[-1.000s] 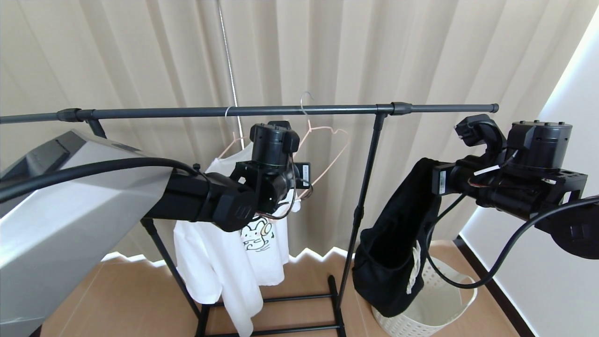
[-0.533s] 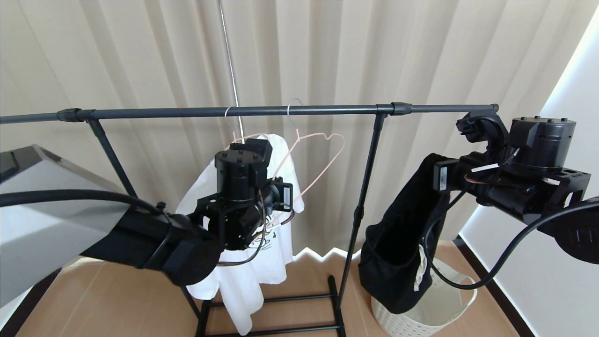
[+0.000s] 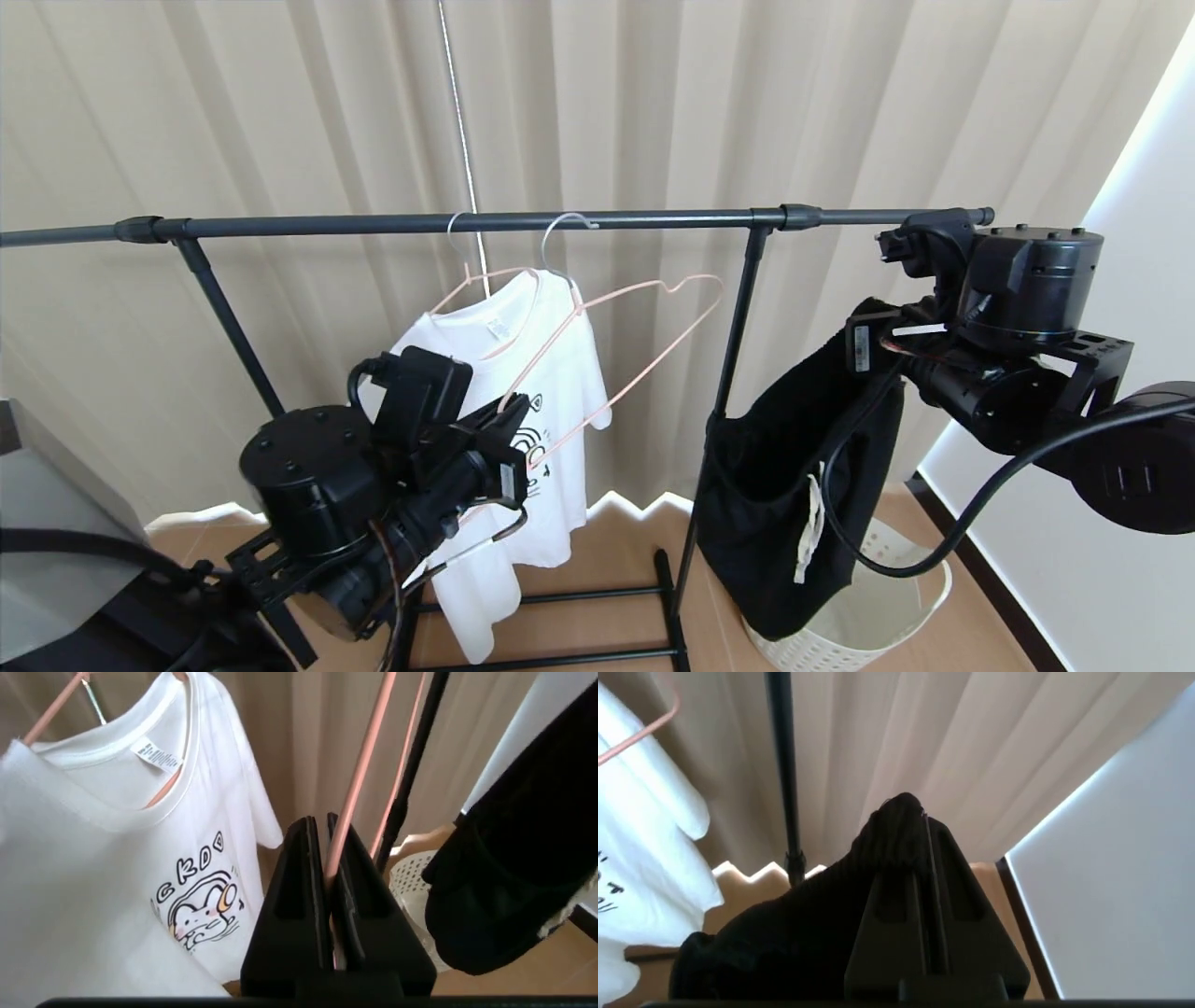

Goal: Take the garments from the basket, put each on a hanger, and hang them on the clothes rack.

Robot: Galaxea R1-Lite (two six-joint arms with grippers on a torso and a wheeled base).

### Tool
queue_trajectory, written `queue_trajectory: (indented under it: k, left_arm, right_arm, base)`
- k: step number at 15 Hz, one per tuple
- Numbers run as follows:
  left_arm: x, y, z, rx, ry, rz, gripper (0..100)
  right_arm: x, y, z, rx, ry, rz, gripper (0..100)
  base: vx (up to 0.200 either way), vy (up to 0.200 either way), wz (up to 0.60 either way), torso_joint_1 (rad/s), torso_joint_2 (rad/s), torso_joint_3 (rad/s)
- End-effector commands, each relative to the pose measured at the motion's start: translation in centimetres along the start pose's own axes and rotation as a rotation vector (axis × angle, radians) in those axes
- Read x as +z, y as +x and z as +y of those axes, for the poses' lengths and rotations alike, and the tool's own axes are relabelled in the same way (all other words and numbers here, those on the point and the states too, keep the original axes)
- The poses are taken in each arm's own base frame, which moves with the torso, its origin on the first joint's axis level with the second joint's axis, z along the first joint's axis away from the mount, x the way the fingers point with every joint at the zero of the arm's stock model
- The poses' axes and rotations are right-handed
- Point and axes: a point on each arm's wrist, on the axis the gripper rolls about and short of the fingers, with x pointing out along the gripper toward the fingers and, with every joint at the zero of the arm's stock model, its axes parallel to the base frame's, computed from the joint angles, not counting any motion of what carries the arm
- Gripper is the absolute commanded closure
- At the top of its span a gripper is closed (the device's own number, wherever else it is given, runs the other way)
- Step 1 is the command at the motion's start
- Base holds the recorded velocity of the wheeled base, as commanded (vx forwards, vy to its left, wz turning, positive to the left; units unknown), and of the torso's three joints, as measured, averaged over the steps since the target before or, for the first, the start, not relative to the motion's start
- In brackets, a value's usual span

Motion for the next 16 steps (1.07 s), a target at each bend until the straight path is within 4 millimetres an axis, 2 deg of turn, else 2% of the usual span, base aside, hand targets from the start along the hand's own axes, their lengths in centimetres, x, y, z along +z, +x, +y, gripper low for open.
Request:
queue_trajectory:
  k: [1,9,16]
  left_arm:
    - [-1.2,-2.1,0.0,-0.076,0.029,0.018,100]
    - [-2.2,-3.8,-1.2,-0.183,0.043,0.056,100]
    - [-2.2,-3.1,-3.0,-0.24,0.063,0.041,100]
  right_arm:
    - [-0.5,0.9,1.2,-0.036,-0.016,0.017,100]
    - [-0.2,1.6,1.5,-0.052,-0.007,0.007,100]
    - [0.0,1.1,1.5,-0.05,-0.003,0.002,100]
  base:
    - [0.0,0.0,0.0,0.0,0.0,0.0]
    - [0.0,0.0,0.0,0.0,0.0,0.0]
    - [0.0,0.0,0.0,0.0,0.0,0.0]
